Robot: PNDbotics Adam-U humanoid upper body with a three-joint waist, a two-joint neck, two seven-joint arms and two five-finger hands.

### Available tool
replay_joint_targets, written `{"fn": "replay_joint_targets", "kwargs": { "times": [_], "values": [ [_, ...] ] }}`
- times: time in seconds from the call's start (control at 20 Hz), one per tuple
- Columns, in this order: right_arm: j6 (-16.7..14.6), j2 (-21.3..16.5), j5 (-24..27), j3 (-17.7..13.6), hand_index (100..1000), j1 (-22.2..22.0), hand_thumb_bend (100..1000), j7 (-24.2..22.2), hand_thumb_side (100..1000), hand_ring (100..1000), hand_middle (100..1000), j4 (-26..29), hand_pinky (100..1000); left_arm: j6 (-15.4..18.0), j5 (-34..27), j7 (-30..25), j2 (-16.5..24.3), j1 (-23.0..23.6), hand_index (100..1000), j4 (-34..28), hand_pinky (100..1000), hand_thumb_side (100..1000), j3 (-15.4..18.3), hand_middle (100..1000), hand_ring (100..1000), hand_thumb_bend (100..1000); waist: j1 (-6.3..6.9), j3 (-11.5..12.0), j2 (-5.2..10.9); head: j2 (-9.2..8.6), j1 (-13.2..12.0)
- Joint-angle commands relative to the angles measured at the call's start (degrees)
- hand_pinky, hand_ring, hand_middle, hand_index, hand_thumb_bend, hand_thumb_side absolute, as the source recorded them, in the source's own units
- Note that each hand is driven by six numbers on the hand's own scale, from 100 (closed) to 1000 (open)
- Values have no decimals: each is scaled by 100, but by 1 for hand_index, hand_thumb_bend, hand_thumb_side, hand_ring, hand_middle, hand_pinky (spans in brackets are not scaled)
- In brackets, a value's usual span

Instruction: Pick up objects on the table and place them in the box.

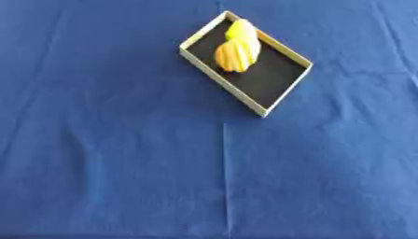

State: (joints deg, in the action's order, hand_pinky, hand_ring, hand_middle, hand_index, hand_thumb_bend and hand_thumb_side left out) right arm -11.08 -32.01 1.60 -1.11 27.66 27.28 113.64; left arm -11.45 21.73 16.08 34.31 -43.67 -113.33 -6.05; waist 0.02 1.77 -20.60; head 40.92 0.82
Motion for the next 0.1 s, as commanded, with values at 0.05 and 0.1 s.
{"fn": "replay_joint_targets", "kwargs": {
  "times": [0.05, 0.1],
  "values": [
    [-25, -174, -69, -87, 780, 43, 100, 38, 811, 825, 723, 95, 818, 455, -285, 716, 336, 182, 905, -125, 939, 730, 221, 783, 825, 100, -15, 11, 91, -101, 23],
    [-27, -176, -79, -92, 780, 43, 100, 44, 810, 825, 723, 95, 818, 599, -330, 878, 368, 282, 906, -126, 940, 737, 261, 784, 826, 100, -18, 11, 87, -110, 29]
  ]
}}
